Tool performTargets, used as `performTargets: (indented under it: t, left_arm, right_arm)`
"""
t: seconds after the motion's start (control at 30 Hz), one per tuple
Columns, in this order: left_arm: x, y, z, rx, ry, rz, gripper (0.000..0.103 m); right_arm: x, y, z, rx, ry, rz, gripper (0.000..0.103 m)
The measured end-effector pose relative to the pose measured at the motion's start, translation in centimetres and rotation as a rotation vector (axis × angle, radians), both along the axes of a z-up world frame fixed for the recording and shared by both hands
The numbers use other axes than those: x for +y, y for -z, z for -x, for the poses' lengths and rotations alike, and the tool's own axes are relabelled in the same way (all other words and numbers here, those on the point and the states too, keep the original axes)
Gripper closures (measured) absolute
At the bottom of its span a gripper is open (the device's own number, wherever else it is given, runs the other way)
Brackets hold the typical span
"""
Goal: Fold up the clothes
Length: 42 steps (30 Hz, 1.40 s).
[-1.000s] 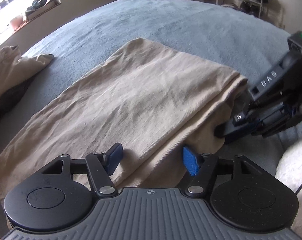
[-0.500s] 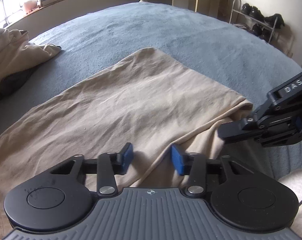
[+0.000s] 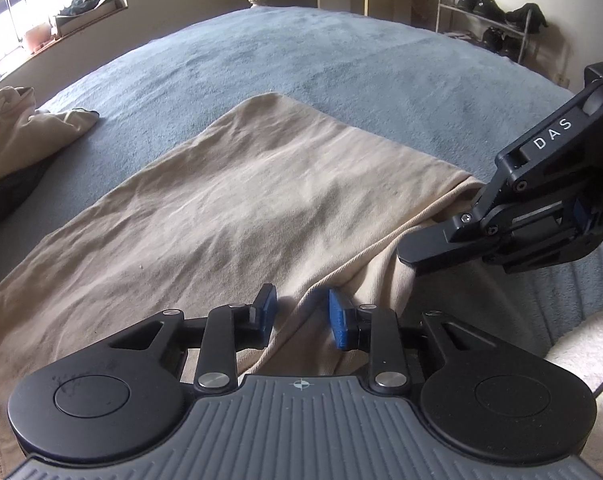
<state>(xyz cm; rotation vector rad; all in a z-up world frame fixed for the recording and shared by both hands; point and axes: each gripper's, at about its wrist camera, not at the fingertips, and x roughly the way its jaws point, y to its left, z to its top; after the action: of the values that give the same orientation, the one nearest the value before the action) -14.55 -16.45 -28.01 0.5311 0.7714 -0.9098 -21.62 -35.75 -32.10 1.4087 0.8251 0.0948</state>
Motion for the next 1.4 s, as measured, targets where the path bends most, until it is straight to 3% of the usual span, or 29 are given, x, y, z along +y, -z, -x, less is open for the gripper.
performTargets:
  t: [0.1,0.23,0.4,0.67,0.77,0.87,1.0,1.17,1.3,1.4]
  left_arm:
    - [0.0,-0.2,0.2,-0.015,0.004,0.004,0.078]
    - [0.5,-1.2,0.2,-0.022,-0.009,0.049,0.095]
    - [1.1,-2.7,0.1,-0.036,-0.034,0.122,0.098]
    - [1.6,-3.5,0.2,-0.04,-0.046,0.172,0.099]
    - [1.9,-3.6,0.1,-0.032,-0.05,0.186,0.099]
    - [2.2,-3.3,0.1,-0.019,-0.046,0.192,0.099]
    - [2.3,-2.2,0.5,0.012,-0.019,0.164,0.099]
    - [2.2,0.3,1.4,0.012,0.029,0.073,0.099]
    - [2.6,1.8,1.8,0.006,0.059,0.014,0.098]
    - [3.0,2.2,2.1,-0.005,0.074,-0.008,0.097]
  right_arm:
    - [0.0,0.1,0.4,0.017,-0.027,0.02,0.102]
    - [0.0,0.2,1.0,0.046,-0.062,0.053,0.102]
    - [-0.3,0.3,1.4,0.048,-0.07,0.056,0.102]
    - [0.0,-0.6,-1.1,-0.045,-0.052,0.046,0.101]
    - [0.1,-0.1,-2.4,-0.041,-0.043,0.076,0.101]
    - [0.0,1.2,-2.8,-0.039,0.018,0.032,0.101]
    - [0.0,3.4,-2.5,-0.007,0.122,-0.077,0.101]
    - [-0.4,5.6,-1.4,0.031,0.241,-0.225,0.101]
    - [-1.4,5.6,0.1,0.102,0.257,-0.275,0.099]
    - [-3.0,3.8,1.9,0.17,0.217,-0.227,0.083]
